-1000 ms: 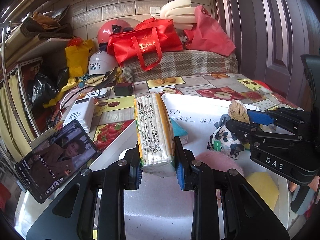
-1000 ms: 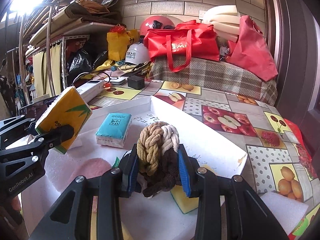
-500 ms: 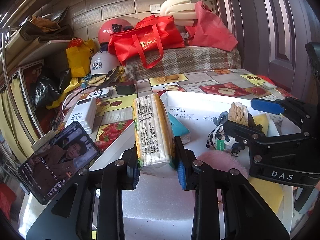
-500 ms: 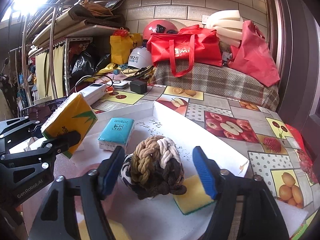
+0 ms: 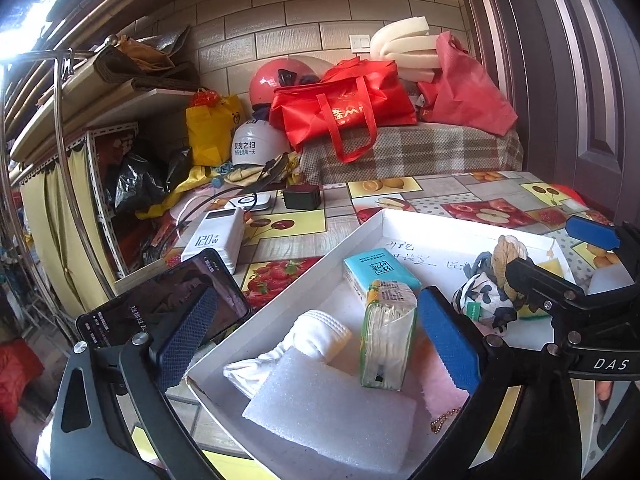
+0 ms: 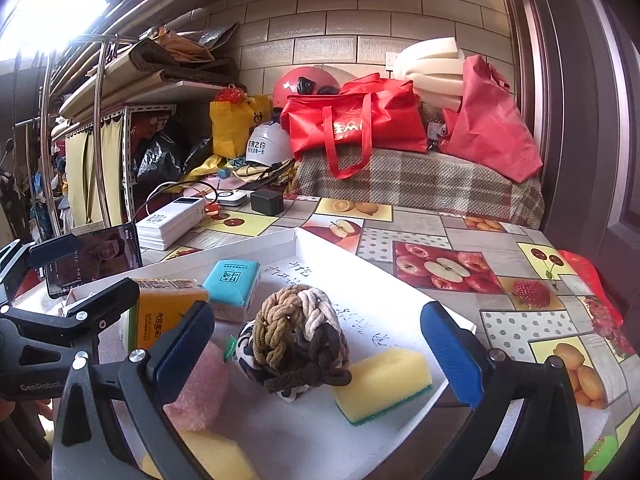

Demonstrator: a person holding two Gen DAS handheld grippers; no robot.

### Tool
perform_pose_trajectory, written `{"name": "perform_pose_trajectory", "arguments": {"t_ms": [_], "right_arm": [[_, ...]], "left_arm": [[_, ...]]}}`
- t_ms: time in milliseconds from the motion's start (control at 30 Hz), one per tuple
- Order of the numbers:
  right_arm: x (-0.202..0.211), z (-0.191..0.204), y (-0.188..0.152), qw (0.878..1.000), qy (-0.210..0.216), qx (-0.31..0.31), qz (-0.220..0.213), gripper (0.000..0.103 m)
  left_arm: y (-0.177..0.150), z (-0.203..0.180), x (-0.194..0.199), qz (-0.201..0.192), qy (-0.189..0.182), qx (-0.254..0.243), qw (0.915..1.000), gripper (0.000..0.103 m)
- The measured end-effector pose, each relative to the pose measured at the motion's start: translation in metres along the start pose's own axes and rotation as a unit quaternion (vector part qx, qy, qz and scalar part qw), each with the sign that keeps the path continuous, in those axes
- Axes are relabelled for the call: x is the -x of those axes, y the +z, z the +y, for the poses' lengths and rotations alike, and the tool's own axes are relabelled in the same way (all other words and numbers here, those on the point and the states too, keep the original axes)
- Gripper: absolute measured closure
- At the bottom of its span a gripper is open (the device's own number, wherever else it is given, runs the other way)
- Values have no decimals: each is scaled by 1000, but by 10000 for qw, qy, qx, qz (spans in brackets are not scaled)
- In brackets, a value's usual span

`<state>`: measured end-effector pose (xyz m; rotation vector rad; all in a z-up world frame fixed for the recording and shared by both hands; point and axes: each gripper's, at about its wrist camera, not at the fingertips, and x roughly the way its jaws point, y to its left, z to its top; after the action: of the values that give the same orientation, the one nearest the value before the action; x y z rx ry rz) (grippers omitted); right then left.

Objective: Organize soft objects
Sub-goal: 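Lower and release the tissue pack into the box while the right tool releases the rope toy, then move both open tools toward the white foam block and red apple plush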

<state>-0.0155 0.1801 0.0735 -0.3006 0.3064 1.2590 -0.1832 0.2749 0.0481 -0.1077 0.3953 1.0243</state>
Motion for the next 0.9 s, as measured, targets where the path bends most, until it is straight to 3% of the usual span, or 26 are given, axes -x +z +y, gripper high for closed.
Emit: {"name": "perform_pose_trajectory", "arguments": {"t_ms": [600, 900], "right_arm": [[20, -7, -4, 9988, -250, -229, -346, 0], [41, -7, -11, 9981, -270, -300, -460, 0]], "left_arm": [[-2, 6, 16, -361, 244, 173, 9989, 0], [-7, 7, 29, -396, 192, 324, 9985, 0]]}}
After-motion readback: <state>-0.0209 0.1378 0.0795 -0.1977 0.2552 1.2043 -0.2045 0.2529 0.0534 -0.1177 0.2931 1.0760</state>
